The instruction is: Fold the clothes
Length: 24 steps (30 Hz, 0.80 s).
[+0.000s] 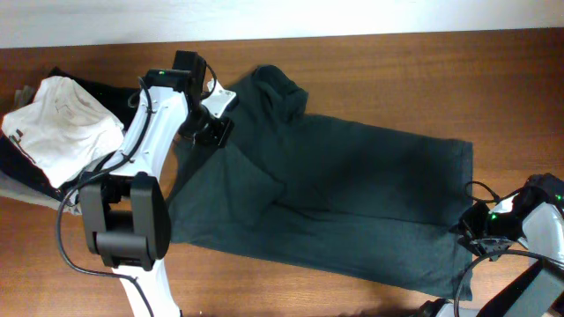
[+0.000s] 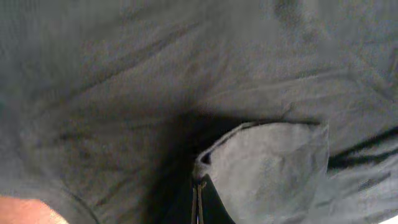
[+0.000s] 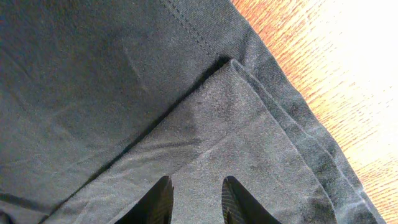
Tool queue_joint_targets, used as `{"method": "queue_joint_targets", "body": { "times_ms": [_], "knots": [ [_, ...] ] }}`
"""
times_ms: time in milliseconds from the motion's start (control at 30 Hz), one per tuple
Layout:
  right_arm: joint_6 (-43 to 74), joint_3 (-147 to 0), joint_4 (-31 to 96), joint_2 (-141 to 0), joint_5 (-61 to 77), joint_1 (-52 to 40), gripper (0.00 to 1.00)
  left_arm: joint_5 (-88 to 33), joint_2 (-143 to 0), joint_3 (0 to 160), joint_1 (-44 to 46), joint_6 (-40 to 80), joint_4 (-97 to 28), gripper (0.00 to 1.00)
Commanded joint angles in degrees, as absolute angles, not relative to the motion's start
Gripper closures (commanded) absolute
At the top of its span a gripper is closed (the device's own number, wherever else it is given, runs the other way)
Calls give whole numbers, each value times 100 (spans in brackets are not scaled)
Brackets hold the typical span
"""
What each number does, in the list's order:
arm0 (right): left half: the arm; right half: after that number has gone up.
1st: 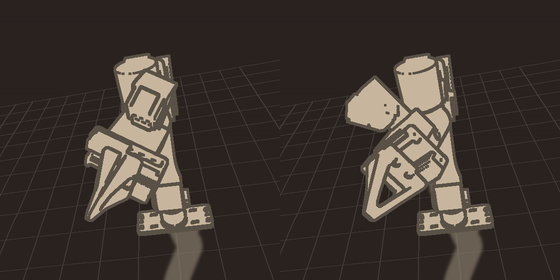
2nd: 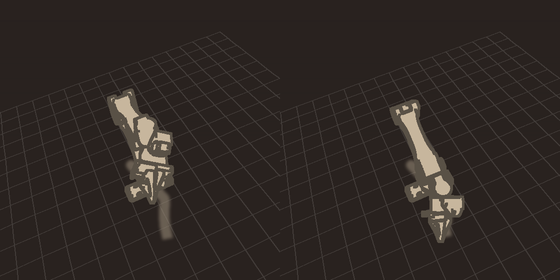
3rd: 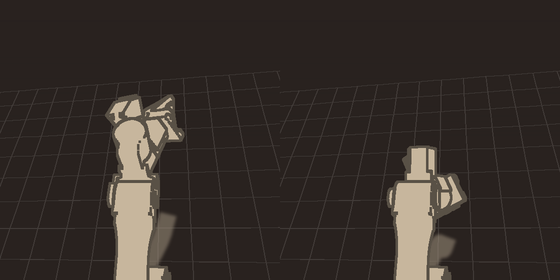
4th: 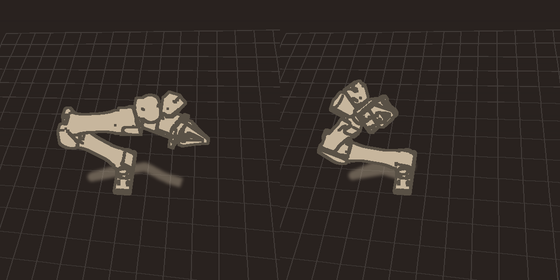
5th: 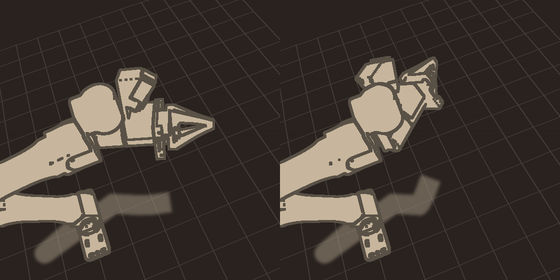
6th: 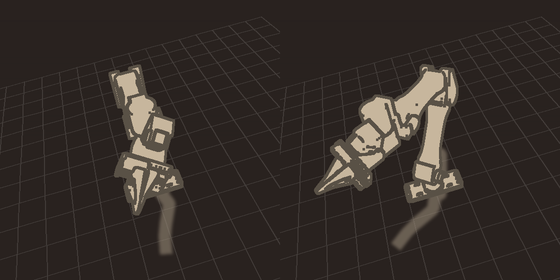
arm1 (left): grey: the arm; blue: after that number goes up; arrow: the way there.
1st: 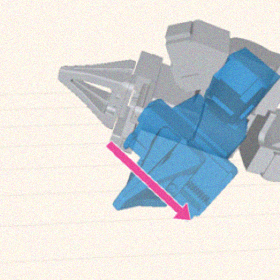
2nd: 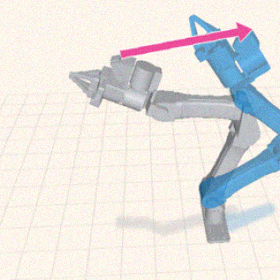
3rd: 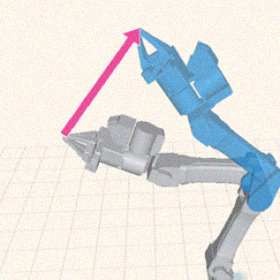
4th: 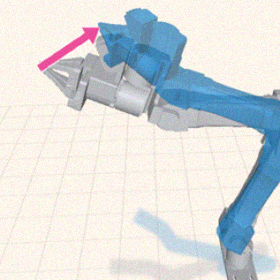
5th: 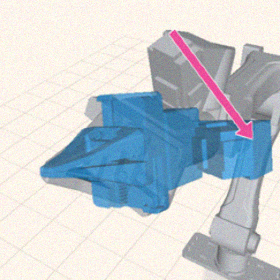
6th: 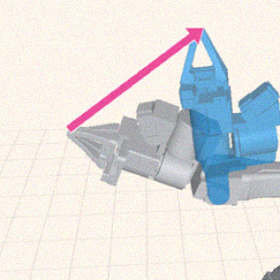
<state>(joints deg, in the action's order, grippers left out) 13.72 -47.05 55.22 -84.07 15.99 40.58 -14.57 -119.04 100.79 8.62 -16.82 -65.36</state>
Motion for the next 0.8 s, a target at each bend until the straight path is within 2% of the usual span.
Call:
{"method": "queue_joint_targets", "body": {
  "times_ms": [0, 200, 233, 267, 300, 400, 533, 667, 767],
  "knots": [
    [1372, -4792, 5509, -8370, 1629, 4091, 69, -1540, -11946, 10173, 1162, -1839, -6298, 100],
    [1369, -4792, 5516, -8370, 1629, 4091, 69, -1205, -11957, 10173, 1337, -1927, -6071, 99],
    [1369, -4792, 5518, -8370, 1629, 4091, 69, -1192, -11959, 10173, 1334, -1927, -6073, 92],
    [1369, -4792, 5527, -8370, 1629, 4091, 69, -1149, -11970, 10173, 1334, -1918, -6090, 77],
    [1369, -4792, 5529, -8370, 1629, 4091, 69, -1033, -11970, 10173, 1334, -1918, -6125, 55],
    [1367, -4792, 5533, -8370, 1629, 4091, 69, -585, -11970, 10173, 1323, -1916, -6283, 44],
    [1345, -4792, 5529, -8370, 1629, 4091, 69, -473, -11970, 10173, 1135, -1739, -6558, 42],
    [1345, -4792, 5529, -8372, 1629, 4088, 65, -1612, -11970, 10173, 1087, -2047, -6641, 43],
    [1345, -4792, 5535, -8372, 1629, 4088, 63, -2021, -11985, 10171, 1256, -2473, -6963, 43]
  ]
}}
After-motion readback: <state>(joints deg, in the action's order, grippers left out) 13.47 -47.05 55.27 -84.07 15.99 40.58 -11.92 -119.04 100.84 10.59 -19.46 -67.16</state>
